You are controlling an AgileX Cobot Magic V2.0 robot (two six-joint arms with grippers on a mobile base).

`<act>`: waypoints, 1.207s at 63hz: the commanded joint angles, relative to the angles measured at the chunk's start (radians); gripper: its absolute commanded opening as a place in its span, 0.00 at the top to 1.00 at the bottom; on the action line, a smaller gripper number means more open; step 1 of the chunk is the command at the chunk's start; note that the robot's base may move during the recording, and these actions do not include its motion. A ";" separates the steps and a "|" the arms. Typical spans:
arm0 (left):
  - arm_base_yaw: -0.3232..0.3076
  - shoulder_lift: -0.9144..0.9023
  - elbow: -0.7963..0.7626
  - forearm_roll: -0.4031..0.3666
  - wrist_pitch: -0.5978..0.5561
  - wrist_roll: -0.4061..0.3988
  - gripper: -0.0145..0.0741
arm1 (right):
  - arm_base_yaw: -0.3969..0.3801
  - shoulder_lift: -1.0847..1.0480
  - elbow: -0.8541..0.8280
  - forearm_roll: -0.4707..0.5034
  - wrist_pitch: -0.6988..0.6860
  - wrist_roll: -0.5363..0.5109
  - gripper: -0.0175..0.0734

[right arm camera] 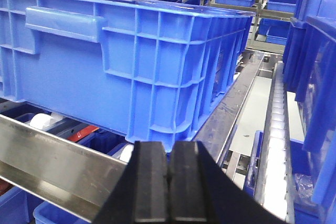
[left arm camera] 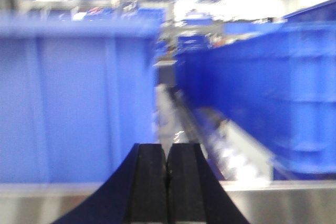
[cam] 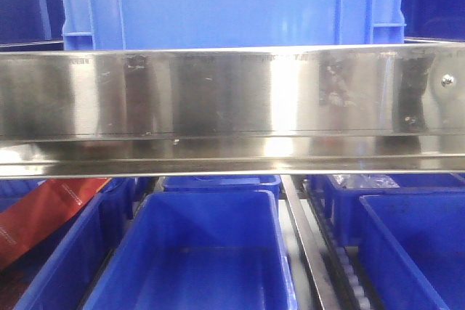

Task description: Place valve from conveyor to right shelf box

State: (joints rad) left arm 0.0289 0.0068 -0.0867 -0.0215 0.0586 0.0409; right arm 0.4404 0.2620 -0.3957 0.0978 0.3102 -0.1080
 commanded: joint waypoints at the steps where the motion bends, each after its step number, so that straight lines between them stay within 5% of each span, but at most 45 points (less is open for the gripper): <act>1: 0.014 -0.007 0.045 0.016 -0.029 -0.023 0.96 | -0.002 -0.005 0.002 -0.007 -0.027 -0.003 0.98; 76: 0.014 -0.007 0.087 0.016 -0.052 -0.025 0.96 | -0.002 -0.005 0.002 -0.007 -0.034 -0.003 0.98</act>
State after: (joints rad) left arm 0.0400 0.0051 0.0021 -0.0084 0.0251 0.0252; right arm 0.4404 0.2620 -0.3957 0.0978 0.3005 -0.1080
